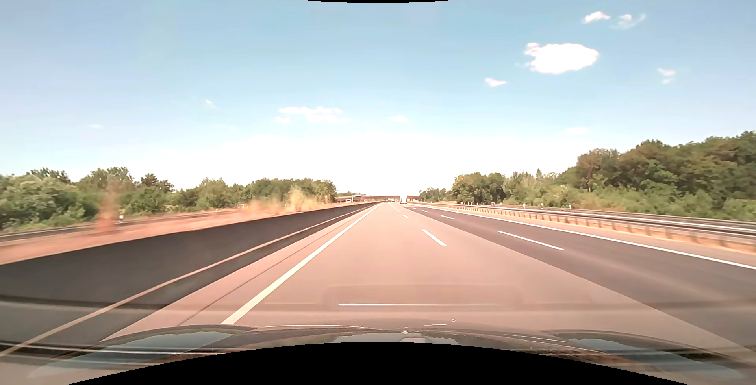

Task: Follow the waypoints while adhering to traffic rules and regulations

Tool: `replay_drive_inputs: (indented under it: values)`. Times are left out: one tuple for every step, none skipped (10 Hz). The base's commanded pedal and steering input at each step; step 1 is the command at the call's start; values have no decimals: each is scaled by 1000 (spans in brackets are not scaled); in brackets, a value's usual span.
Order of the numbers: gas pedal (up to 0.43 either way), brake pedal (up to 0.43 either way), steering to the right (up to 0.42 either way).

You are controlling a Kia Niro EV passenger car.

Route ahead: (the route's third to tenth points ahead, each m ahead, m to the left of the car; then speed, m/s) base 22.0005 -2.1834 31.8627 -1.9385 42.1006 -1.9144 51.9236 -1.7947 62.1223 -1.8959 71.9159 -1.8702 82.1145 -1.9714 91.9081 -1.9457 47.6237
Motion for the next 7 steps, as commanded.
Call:
replay_drive_inputs:
  values:
    - [630, 0, 0]
    - [630, 0, 0]
    - [630, 0, 0]
    - [630, 0, 0]
    - [630, 0, 0]
    - [630, 0, 0]
    - [630, 0, 0]
